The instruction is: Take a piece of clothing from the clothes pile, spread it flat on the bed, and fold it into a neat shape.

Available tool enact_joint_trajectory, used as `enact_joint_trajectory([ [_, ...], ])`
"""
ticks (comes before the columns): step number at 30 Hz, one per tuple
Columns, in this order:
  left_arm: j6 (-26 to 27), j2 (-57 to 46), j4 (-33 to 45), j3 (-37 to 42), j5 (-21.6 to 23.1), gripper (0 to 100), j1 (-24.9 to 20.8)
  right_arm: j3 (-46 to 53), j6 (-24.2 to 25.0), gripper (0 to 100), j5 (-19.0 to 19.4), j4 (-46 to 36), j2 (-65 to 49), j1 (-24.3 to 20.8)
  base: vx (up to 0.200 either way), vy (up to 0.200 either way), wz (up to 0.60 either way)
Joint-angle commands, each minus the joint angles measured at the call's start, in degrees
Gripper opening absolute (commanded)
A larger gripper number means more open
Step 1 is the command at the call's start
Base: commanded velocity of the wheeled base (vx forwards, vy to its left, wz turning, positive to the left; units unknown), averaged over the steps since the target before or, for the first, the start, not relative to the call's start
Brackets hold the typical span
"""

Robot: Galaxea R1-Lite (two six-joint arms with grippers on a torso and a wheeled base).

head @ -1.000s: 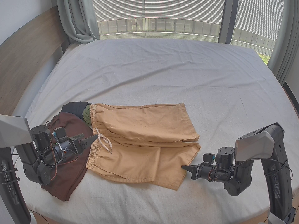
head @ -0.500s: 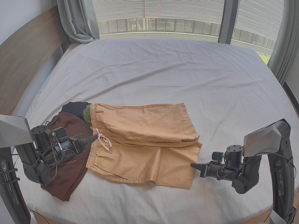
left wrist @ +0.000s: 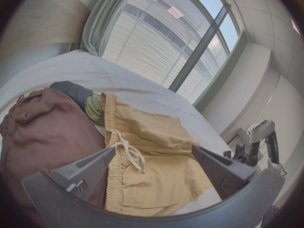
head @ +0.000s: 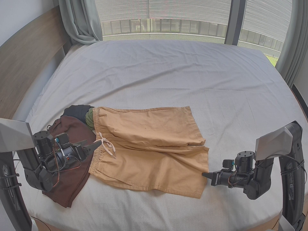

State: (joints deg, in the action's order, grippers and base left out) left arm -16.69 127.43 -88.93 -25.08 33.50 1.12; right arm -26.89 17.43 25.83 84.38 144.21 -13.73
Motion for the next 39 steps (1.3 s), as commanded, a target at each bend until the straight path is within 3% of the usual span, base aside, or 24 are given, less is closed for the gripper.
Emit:
enact_joint_trajectory([
  [1, 0.08, 1.51, -0.01, 0.20, -0.01, 100, 0.11, 0.00, -0.03, 0, 0.01, 0.17, 0.10, 0.28, 0.000, 0.000, 0.00],
  [4, -0.01, 1.86, -0.01, 0.47, 0.16, 100, 0.28, -0.27, -0.03, 0, -0.08, 0.34, -0.25, 0.19, 0.000, 0.000, 0.00],
  [5, -0.01, 1.95, -0.01, 0.55, 0.51, 100, 0.46, -0.35, -0.03, 100, 0.01, 0.52, -0.34, 0.19, 0.000, 0.000, 0.00],
  [18, 0.34, 5.99, 0.07, 3.72, 1.66, 100, 3.62, 2.20, -0.03, 100, 0.01, 2.45, -8.34, 0.63, 0.000, 0.000, 0.00],
  [24, 3.24, 10.47, 0.07, 3.89, 1.83, 100, 4.94, 2.20, -0.12, 100, 0.01, 2.89, -8.25, 0.54, 0.000, 0.000, 0.00],
  [39, 3.59, 13.99, 0.07, 4.60, 1.83, 100, 3.36, 1.93, -0.12, 100, -0.08, 3.24, -7.90, 0.54, 0.000, 0.000, 0.00],
])
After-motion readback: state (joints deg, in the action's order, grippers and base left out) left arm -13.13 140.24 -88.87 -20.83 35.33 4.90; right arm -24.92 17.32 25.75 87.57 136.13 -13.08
